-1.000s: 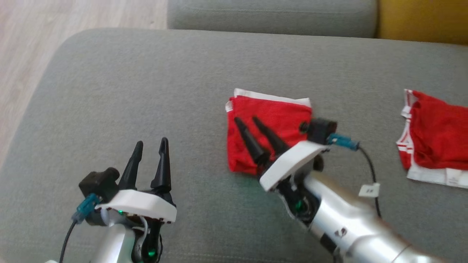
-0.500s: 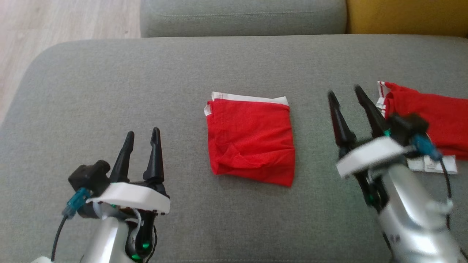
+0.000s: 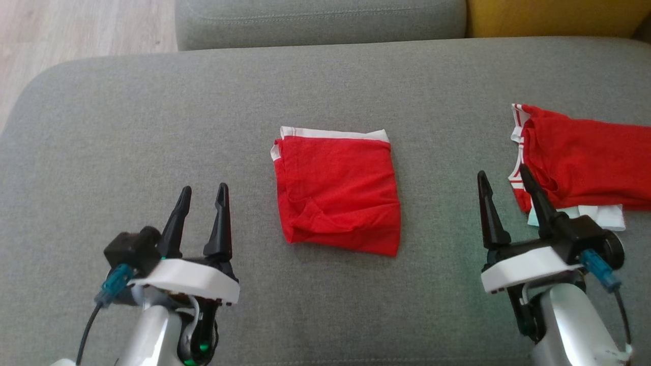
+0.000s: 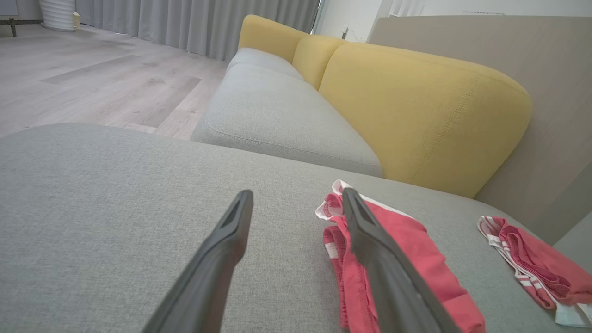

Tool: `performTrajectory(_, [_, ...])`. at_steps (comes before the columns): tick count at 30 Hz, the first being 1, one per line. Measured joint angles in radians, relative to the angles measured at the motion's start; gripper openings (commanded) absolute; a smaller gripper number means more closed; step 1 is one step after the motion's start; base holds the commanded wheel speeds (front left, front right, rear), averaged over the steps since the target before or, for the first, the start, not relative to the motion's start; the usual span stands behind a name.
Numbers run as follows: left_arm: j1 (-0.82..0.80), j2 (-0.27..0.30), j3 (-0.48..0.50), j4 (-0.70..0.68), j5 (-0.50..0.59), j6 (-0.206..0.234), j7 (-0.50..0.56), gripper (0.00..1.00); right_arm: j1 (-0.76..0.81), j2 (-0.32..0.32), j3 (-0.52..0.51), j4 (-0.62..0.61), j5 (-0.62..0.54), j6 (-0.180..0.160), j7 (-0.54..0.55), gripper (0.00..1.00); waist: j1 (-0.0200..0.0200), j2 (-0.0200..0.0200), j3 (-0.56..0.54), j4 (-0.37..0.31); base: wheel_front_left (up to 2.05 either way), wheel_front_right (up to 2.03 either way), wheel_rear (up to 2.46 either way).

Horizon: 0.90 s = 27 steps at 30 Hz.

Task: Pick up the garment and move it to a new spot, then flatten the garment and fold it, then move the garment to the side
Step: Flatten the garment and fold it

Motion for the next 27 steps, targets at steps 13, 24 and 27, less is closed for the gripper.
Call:
performTrajectory(13, [-0.003, 0.000, -0.021, -0.001, -0.023, 0.000, 0.000, 1.00, -0.037, 0.004, 0.111, -0.023, 0.001, 0.000, 0.004, 0.00, 0.0000, 0.0000, 0.036, 0.072, 0.00, 0.00, 0.00])
performTrajectory(24, [-0.009, 0.000, -0.043, -0.002, -0.036, 0.001, 0.000, 1.00, -0.153, 0.003, 0.252, 0.150, -0.007, 0.000, 0.023, 0.00, 0.0000, 0.0000, 0.067, 0.196, 0.00, 0.00, 0.00])
performTrajectory(27, [-0.016, 0.000, -0.047, -0.002, -0.039, 0.002, 0.000, 1.00, -0.194, 0.002, 0.275, 0.227, -0.008, 0.000, 0.029, 0.00, 0.0000, 0.0000, 0.074, 0.227, 0.00, 0.00, 0.00])
